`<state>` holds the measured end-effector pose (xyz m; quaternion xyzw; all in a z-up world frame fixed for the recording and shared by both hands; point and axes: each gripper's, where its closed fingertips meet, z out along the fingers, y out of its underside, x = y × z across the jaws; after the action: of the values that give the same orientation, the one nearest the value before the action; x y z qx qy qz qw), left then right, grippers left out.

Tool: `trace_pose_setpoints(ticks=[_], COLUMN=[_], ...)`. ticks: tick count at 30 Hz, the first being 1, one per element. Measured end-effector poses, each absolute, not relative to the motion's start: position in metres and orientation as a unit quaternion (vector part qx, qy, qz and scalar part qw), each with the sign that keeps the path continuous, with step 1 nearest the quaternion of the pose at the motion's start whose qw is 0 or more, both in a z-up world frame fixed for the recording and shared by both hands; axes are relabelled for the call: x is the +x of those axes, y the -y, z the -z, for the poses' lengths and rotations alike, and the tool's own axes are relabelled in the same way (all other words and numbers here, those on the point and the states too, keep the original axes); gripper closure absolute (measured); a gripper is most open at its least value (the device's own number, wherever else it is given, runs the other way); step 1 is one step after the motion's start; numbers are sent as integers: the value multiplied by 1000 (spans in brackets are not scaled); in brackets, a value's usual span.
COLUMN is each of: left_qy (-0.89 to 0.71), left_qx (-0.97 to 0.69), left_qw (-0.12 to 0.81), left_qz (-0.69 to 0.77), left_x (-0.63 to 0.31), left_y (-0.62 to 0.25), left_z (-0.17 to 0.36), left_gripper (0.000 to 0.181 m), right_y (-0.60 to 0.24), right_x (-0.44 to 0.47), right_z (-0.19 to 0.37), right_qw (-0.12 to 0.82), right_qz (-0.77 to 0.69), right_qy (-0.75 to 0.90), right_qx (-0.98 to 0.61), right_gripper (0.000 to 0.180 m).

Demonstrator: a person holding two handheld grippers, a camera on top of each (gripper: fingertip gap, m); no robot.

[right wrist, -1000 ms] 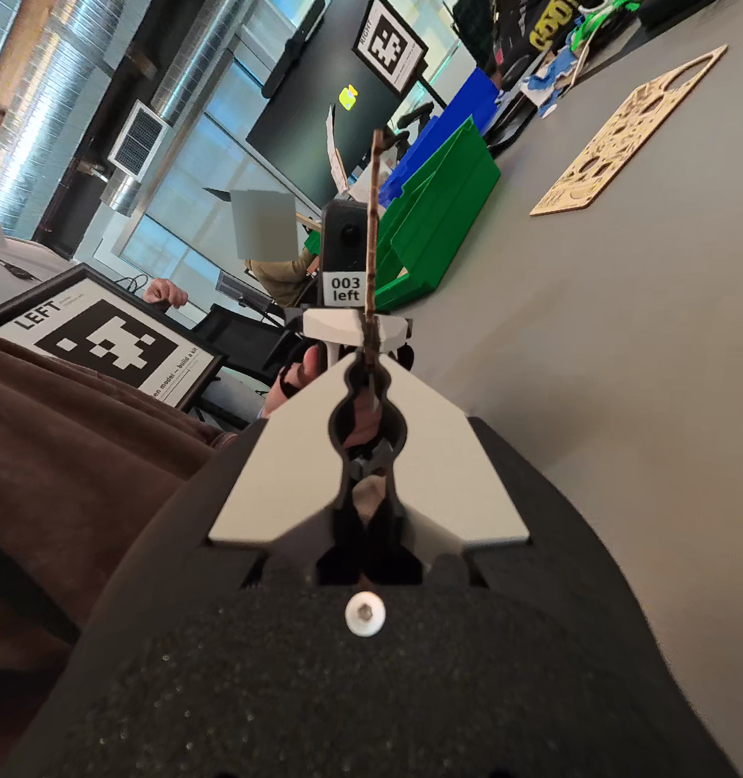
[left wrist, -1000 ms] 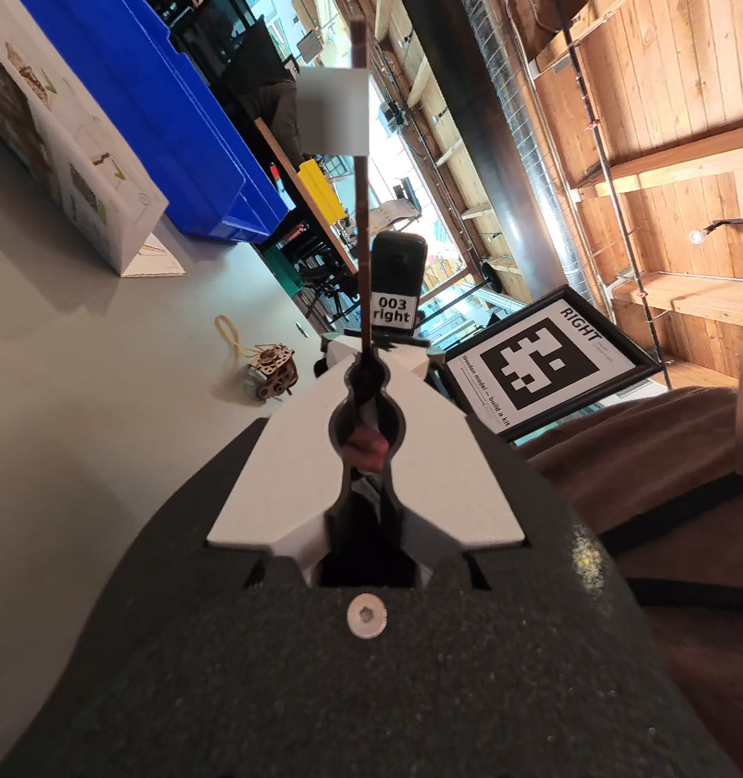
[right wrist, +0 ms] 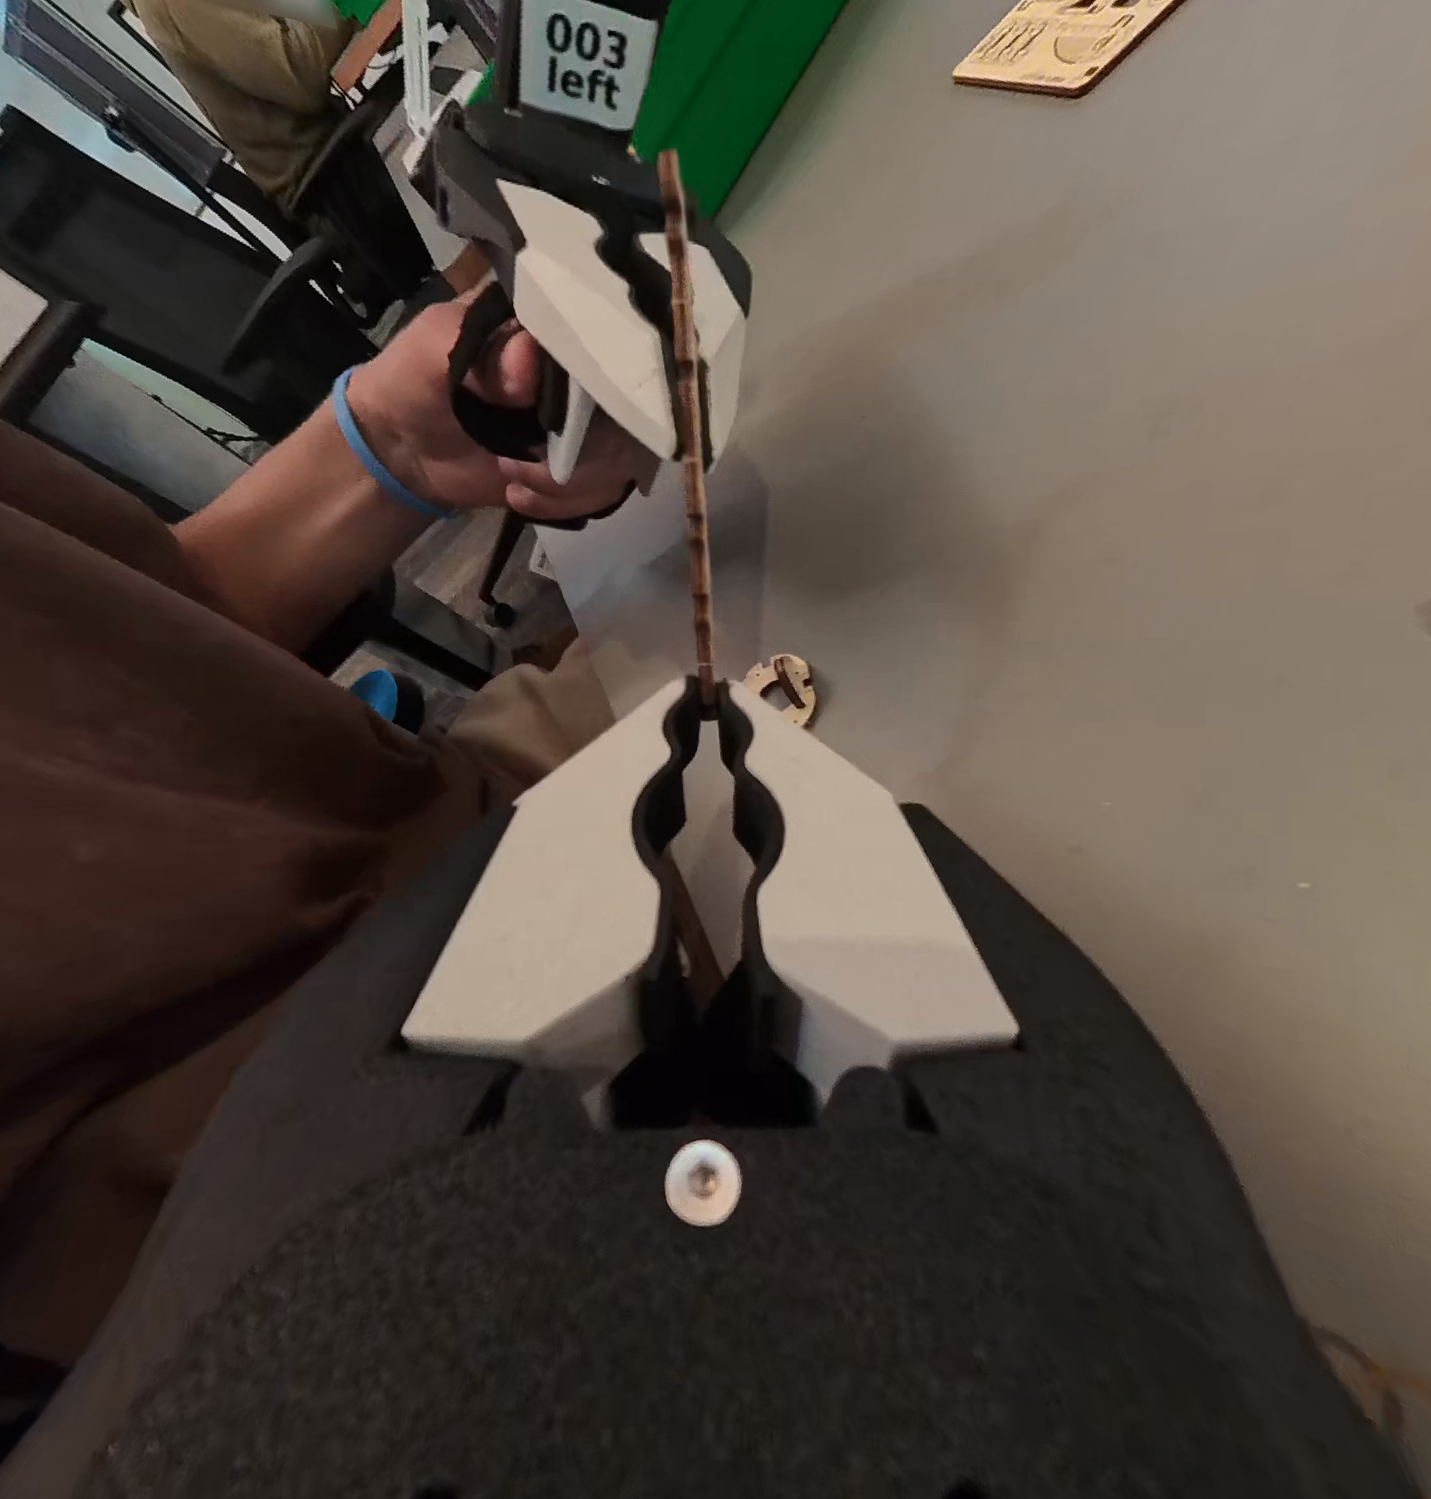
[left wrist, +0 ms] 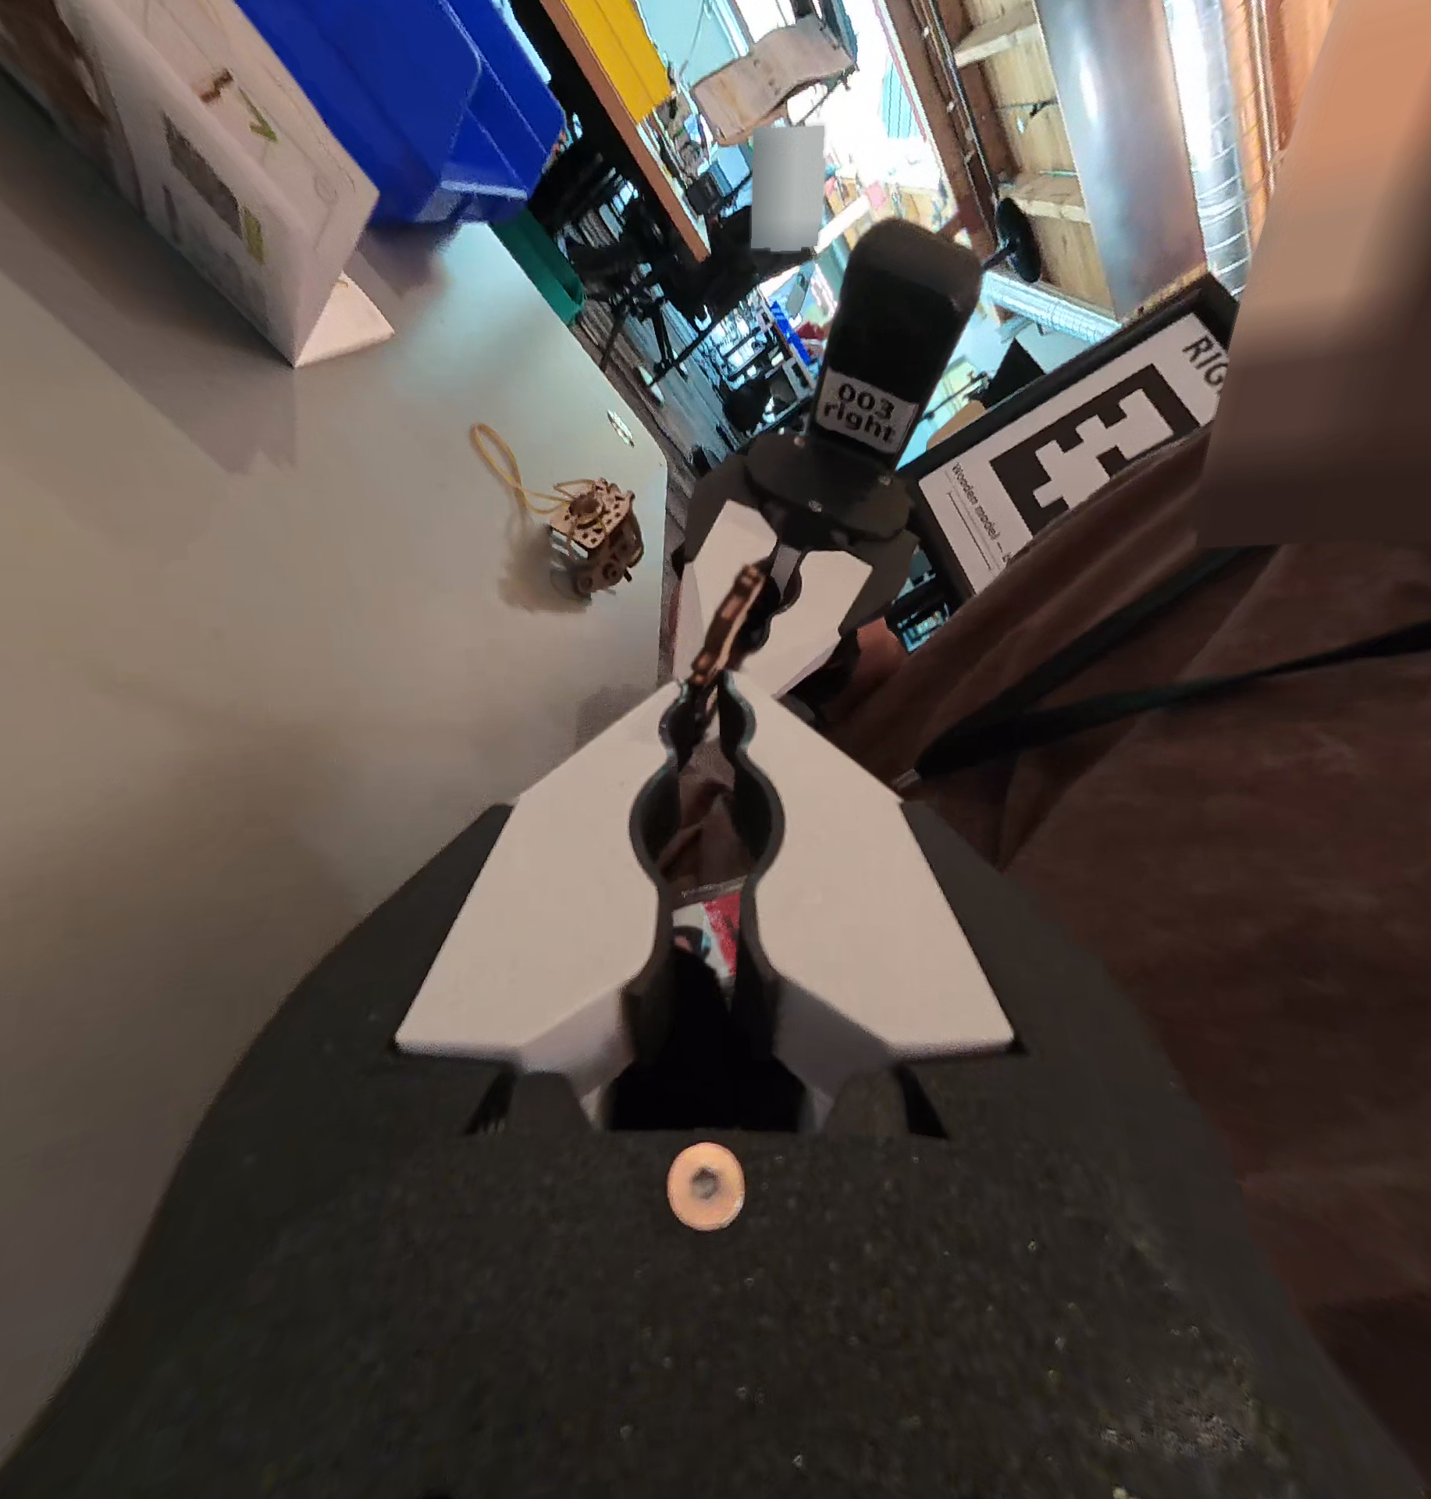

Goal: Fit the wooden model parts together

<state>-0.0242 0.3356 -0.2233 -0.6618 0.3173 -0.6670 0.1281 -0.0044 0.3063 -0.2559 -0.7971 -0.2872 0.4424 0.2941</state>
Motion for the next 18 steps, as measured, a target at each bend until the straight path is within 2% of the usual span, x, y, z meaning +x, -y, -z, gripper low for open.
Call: trace_pose_setpoints(ticks=[5,13,18], left_qy=[-362,-327,-278], left_qx=[-673,-715,-717], left_qw=[126,171,219], left_qz=[632,594,601], left_x=[-28,-32,-43], left_y=[-334,-368,-393], left_z=[239,256,247], left_gripper=[181,181,181], right_y=[-320,-330,-328], right_x=[14,31,29], right_z=[260,261,265], right_qw=[324,319,313], right_qz=[-387,-404,-393], right_qy=[293,246,251], right_qx=[-812,-822,-828], right_gripper=[177,177,177])
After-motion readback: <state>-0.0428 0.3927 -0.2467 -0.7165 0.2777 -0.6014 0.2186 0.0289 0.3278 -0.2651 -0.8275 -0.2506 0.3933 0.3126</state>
